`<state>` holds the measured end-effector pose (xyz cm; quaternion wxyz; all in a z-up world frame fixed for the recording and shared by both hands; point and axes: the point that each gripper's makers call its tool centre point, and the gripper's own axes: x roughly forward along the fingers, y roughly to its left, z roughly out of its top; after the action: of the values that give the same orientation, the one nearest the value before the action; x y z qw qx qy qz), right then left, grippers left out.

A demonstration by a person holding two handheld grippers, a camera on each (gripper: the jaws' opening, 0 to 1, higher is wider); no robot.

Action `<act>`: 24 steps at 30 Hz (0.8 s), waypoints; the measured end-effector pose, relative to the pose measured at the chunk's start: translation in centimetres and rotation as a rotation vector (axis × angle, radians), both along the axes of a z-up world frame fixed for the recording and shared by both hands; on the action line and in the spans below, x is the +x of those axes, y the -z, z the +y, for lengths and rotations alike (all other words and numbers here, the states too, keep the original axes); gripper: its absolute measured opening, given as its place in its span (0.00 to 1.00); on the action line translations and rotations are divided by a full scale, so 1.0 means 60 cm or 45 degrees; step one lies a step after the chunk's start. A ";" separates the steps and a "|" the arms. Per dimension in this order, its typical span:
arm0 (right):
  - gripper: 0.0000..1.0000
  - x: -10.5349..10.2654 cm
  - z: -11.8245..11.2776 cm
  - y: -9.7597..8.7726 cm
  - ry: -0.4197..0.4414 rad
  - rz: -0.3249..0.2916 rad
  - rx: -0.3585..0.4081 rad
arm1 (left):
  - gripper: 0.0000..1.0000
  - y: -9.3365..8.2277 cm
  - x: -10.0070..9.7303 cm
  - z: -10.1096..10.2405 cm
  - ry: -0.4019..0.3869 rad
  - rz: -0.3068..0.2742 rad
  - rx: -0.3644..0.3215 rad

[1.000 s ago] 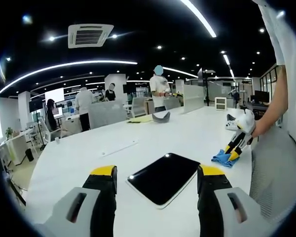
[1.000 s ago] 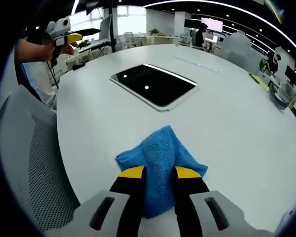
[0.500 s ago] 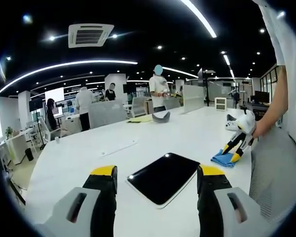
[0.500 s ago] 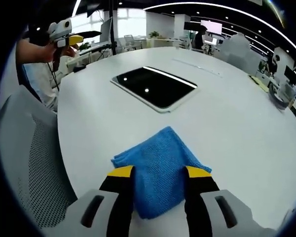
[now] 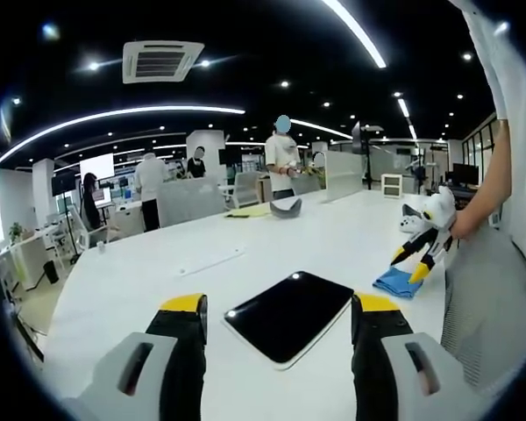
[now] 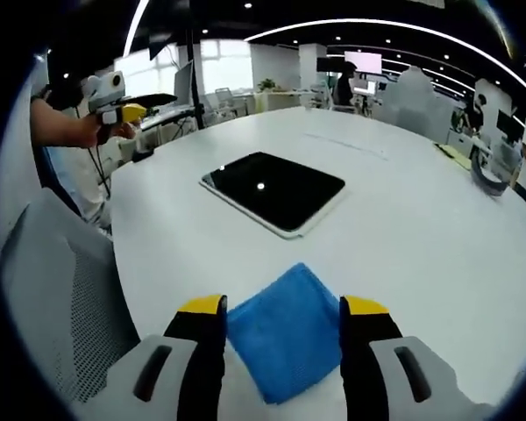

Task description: Wipe the mirror surface with the cleaning cloth until all visible marks leave the cleaned area.

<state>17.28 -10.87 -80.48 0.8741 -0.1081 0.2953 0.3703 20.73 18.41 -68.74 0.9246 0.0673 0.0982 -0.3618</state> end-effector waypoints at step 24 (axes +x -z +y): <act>0.85 0.059 0.085 -0.171 -0.063 -0.230 0.251 | 0.73 -0.001 -0.008 -0.008 0.014 0.028 -0.005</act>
<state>20.79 -5.77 -70.24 0.8941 -0.0617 0.1746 0.4078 20.25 17.95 -68.66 0.9216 0.0622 0.1072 -0.3678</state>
